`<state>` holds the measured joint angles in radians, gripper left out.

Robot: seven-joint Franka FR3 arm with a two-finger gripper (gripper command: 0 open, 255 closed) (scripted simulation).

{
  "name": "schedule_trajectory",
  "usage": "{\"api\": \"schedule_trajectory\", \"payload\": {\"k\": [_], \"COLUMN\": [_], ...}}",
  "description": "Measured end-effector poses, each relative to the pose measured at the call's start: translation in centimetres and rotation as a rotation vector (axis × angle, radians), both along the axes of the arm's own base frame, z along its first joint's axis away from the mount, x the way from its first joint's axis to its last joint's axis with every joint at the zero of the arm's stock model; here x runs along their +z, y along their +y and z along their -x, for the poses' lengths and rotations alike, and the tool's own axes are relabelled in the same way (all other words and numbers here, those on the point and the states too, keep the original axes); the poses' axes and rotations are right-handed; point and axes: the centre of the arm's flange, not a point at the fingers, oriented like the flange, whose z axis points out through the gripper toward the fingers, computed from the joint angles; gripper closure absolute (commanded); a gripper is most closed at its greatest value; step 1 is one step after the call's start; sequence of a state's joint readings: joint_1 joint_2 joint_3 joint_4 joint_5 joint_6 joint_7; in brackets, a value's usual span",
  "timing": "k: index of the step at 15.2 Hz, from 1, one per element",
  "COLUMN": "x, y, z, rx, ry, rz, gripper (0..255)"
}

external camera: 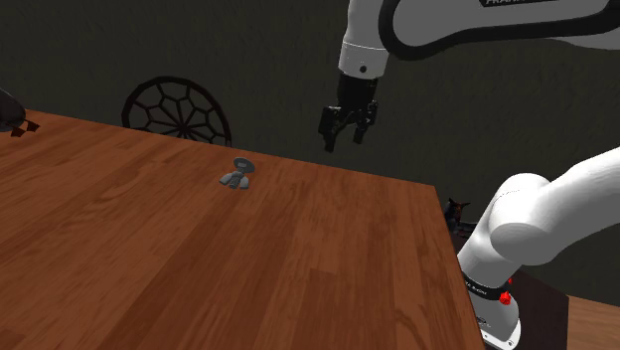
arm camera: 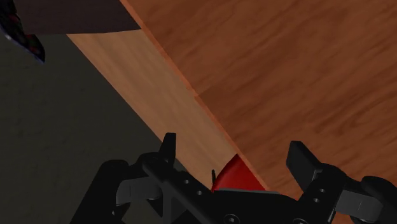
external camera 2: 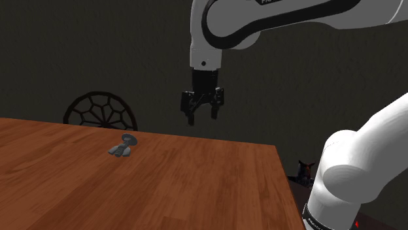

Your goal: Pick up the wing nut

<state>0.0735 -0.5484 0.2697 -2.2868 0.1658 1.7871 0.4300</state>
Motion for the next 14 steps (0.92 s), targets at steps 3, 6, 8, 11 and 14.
{"api": "schedule_trajectory", "payload": {"k": [3, 6, 8, 11, 14], "x": [0.0, -0.2, -0.4, -0.4, -0.9], "y": [3.6, 7.6, 10.5, 14.1, 18.3], "z": [-1.3, -2.6, -3.4, -4.5, -5.8], "rx": [0.005, 0.011, 0.015, 0.021, 0.027], "ry": [-0.027, -0.054, -0.072, -0.098, -0.124], "rz": [0.017, 0.034, 0.044, 0.061, 0.077], "gripper": [0, 0, 0, 0, 0]}}
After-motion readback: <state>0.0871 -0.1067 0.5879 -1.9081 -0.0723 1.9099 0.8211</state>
